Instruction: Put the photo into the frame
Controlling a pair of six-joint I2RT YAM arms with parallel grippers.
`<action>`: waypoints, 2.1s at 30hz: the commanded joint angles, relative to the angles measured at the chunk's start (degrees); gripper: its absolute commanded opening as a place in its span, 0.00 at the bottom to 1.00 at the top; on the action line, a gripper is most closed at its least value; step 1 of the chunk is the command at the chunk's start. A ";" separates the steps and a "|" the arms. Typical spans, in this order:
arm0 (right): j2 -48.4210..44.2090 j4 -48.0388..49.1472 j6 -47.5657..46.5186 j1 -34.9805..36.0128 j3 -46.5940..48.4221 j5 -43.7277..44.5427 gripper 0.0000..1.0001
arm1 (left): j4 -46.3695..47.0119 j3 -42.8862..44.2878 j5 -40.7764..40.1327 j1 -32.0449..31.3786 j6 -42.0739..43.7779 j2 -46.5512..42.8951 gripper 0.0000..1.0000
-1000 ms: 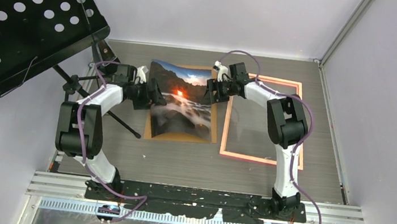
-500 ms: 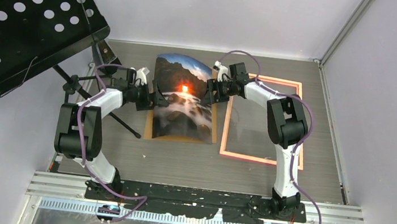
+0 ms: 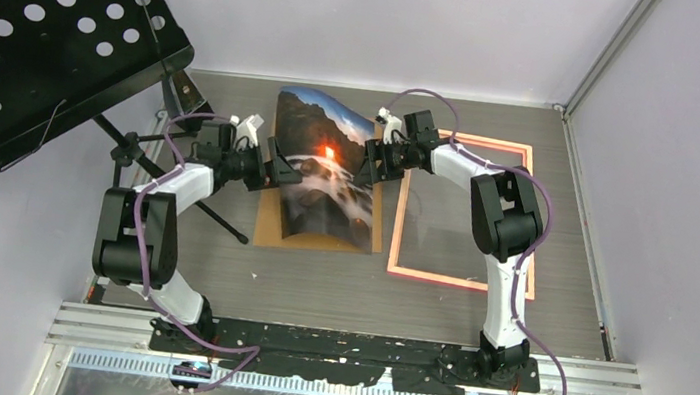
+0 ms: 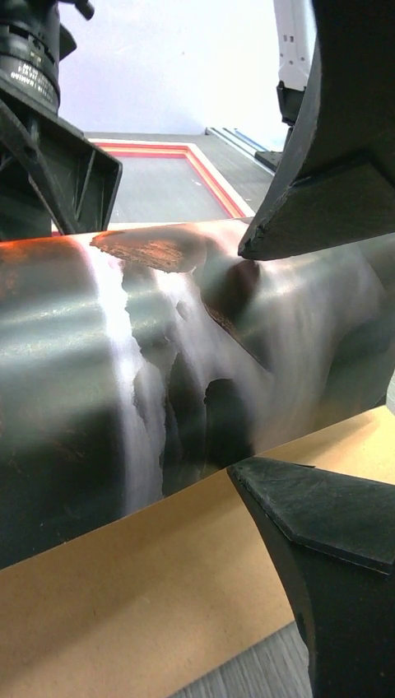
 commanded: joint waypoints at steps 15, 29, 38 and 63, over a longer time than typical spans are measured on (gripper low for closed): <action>2.55 -5.07 -0.36 0.95 -1.79 1.23 0.76 | 12.64 -3.09 9.75 2.80 -4.07 -4.37 0.89; 2.41 -5.10 -0.37 1.04 -1.83 1.60 0.76 | 12.83 -2.45 9.81 2.78 -5.07 -4.30 0.78; 2.35 -5.17 -0.52 1.01 -2.01 1.64 0.76 | -2.26 0.92 -2.76 2.78 0.43 -3.58 0.56; -9.77 -5.45 -6.26 1.00 -1.26 6.85 0.90 | -10.08 5.32 -6.09 2.56 -2.26 -4.67 0.00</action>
